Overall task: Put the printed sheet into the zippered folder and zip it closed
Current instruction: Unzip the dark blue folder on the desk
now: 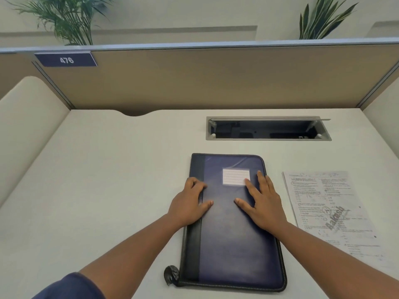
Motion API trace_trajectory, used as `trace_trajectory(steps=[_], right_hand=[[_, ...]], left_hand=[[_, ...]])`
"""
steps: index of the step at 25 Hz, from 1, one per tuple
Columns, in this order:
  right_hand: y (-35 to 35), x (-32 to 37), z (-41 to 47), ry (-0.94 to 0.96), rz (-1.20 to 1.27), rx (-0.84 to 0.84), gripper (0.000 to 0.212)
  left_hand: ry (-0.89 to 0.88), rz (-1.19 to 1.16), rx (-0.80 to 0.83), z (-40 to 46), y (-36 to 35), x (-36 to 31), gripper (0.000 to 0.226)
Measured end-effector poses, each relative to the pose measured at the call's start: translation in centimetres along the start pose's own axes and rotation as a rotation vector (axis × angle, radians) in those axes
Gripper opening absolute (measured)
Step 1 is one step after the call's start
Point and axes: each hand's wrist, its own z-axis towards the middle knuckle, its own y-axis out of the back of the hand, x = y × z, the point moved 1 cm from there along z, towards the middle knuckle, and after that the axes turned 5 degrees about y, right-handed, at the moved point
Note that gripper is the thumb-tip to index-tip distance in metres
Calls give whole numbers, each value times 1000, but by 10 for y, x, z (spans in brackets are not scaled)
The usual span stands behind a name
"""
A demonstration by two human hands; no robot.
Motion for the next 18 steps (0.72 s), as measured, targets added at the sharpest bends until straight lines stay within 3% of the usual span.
trace_trajectory(steps=[6, 9, 12, 13, 15, 18], right_hand=[[-1, -12, 13, -70, 78, -59, 104], [-4, -13, 13, -68, 115, -74, 105], [-4, -13, 13, -70, 145, -96, 103], [-4, -13, 12, -70, 151, -98, 103], [-4, -12, 12, -60, 169, -110, 103], [-4, -13, 11, -62, 194, -134, 103]], left_hand=[[97, -131, 5, 64, 20, 0, 73], [144, -199, -92, 101, 34, 4, 57], [253, -79, -146, 141, 51, 3, 29], [301, -51, -111, 153, 57, 2, 24], [357, -13, -10, 173, 64, -2, 39], [460, -157, 116, 196, 66, -3, 39]])
